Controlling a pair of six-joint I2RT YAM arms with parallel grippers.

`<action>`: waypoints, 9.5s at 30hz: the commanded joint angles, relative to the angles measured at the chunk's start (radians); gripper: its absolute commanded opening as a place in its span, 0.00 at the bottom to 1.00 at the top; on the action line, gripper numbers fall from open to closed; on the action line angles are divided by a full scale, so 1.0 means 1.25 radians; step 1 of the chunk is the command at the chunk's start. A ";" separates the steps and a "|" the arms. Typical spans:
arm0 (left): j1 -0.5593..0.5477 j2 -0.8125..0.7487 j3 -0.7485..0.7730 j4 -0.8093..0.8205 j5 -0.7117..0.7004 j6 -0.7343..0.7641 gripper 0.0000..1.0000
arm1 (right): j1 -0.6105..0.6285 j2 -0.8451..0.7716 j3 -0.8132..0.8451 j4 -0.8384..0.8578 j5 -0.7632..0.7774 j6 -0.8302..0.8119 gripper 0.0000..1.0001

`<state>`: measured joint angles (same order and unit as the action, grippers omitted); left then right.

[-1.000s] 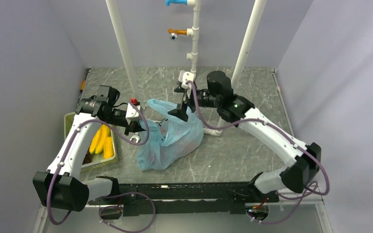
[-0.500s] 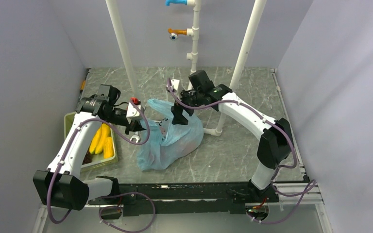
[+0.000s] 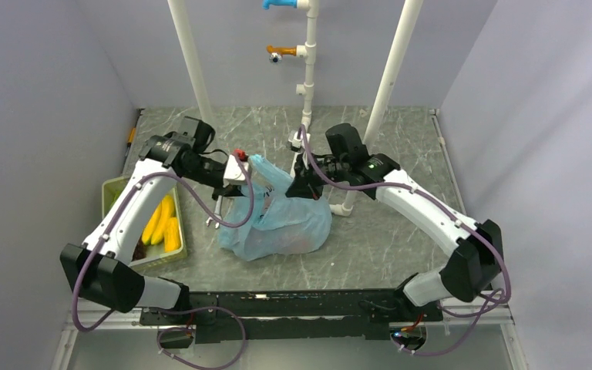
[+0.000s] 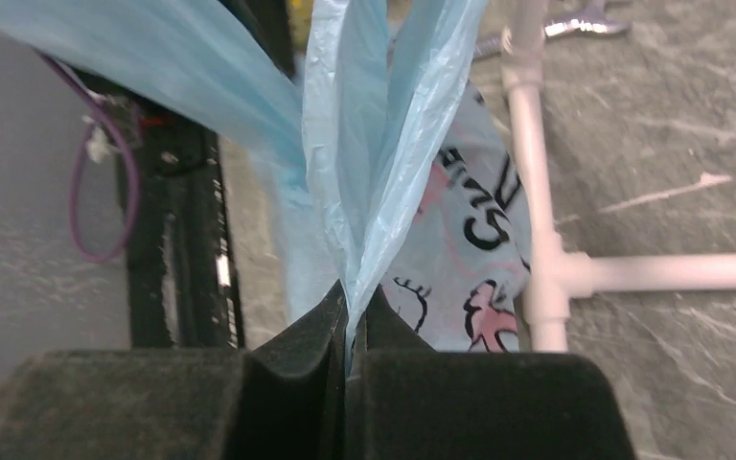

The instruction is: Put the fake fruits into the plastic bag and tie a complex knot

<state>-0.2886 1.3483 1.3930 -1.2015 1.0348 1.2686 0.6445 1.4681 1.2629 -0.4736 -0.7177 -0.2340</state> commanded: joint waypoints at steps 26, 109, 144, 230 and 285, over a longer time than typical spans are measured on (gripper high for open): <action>0.047 -0.175 -0.201 0.385 0.238 -0.475 0.80 | -0.023 -0.085 -0.089 0.085 -0.084 0.070 0.00; -0.069 -0.040 0.116 0.299 -0.026 -0.643 0.00 | 0.170 -0.265 -0.285 0.550 0.512 0.255 1.00; 0.005 -0.062 0.079 0.341 -0.004 -0.613 0.00 | 0.356 -0.137 -0.546 0.766 0.782 0.058 0.00; 0.050 -0.102 -0.056 0.326 0.002 -0.431 0.09 | 0.008 -0.120 -0.239 0.345 -0.097 0.086 0.00; -0.041 -0.048 -0.001 0.005 0.192 -0.096 0.84 | -0.052 -0.091 -0.239 0.424 -0.148 0.159 0.00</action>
<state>-0.3649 1.2610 1.3079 -0.9890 1.1885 0.9699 0.5812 1.3693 0.9520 0.0387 -0.8677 -0.0021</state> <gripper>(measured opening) 0.876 0.010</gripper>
